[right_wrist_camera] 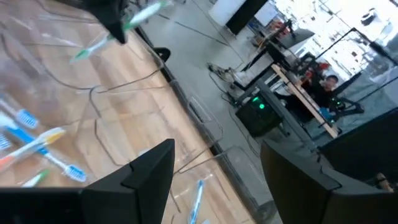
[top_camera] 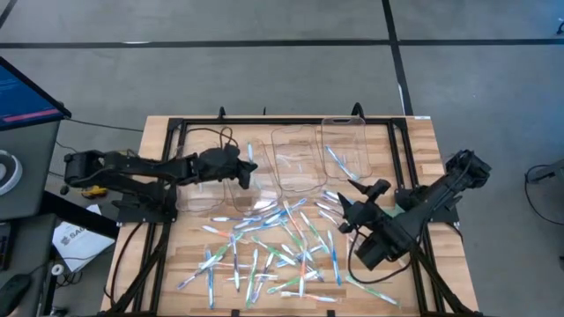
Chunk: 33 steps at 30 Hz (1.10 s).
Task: Pick & Place Toothbrushes
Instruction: Put the green toothbrush into the middle left transparent bin, then put the violet toothbrush into the left transparent bin
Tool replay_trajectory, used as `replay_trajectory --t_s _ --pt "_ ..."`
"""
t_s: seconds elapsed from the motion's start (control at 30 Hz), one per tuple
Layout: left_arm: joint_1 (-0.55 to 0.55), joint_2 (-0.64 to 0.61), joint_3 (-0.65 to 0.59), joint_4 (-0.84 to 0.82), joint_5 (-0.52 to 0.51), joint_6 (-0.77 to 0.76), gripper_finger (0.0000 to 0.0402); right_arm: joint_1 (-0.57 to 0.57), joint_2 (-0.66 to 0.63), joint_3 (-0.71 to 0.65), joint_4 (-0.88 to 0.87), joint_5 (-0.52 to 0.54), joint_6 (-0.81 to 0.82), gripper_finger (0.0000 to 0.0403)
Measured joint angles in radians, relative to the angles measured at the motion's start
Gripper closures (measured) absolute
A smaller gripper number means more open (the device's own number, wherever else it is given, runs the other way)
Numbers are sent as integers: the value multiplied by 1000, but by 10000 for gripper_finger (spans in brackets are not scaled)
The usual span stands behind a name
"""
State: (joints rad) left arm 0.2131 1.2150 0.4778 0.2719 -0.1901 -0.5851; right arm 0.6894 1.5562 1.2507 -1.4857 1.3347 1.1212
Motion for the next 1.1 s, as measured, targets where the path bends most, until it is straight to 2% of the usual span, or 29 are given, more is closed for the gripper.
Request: replay_trajectory --t_s 0.27,0.5,0.77,0.97,1.1 --pt "-9 17 0 -4 53 -34 370 -49 0 0 1 2 -5 171" --pt "-17 15 0 -14 56 -25 316 -100 0 0 45 -2 -5 171" --pt "-17 15 0 -18 32 9 252 -101 0 0 90 -52 -5 171" --pt "-17 7 -1 -12 34 26 233 -103 0 0 115 -52 -5 171" --pt "-19 -20 -1 64 38 106 235 -103 0 0 114 -51 -5 171"
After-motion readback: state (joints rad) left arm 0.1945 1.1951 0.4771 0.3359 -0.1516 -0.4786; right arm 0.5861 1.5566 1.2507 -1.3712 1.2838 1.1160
